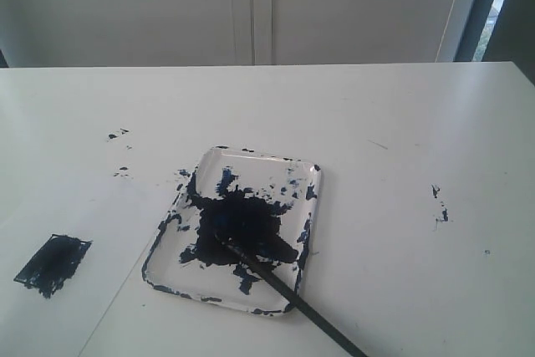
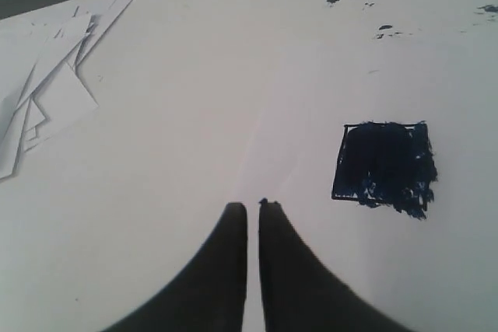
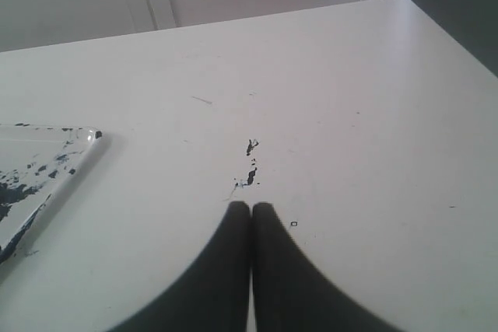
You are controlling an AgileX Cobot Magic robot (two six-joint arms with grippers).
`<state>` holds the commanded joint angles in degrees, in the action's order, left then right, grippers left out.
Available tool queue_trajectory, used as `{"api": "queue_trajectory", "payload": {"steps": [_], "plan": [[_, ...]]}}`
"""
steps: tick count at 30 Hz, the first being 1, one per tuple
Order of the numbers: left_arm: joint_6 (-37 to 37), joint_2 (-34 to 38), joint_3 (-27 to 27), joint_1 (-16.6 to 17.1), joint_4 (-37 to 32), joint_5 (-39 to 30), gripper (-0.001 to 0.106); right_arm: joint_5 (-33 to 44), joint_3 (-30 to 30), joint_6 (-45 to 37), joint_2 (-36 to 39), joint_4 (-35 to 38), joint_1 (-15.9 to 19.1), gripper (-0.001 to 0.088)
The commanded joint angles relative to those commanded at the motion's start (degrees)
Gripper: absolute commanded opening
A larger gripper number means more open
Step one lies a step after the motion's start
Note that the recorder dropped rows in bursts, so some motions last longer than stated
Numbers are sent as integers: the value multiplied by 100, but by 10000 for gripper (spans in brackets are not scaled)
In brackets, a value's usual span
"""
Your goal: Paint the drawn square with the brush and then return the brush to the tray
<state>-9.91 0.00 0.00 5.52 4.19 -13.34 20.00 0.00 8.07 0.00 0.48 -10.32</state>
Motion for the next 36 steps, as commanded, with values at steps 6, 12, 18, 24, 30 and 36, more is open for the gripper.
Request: {"api": "queue_trajectory", "payload": {"steps": [6, 12, 18, 24, 30, 36], "plan": [[769, 0, 0, 0, 51, -19, 131, 0, 0, 0, 0, 0, 0, 0], [746, 0, 0, 0, 51, -19, 131, 0, 0, 0, 0, 0, 0, 0], [746, 0, 0, 0, 51, -19, 131, 0, 0, -2, 0, -10, 0, 0], [758, 0, 0, 0, 51, -2, 131, 0, 0, -2, 0, -10, 0, 0], [713, 0, 0, 0, 63, 50, 17, 0, 0, -2, 0, -10, 0, 0], [365, 0, 0, 0, 63, 89, 0, 0, 0, -2, 0, -10, 0, 0]]}}
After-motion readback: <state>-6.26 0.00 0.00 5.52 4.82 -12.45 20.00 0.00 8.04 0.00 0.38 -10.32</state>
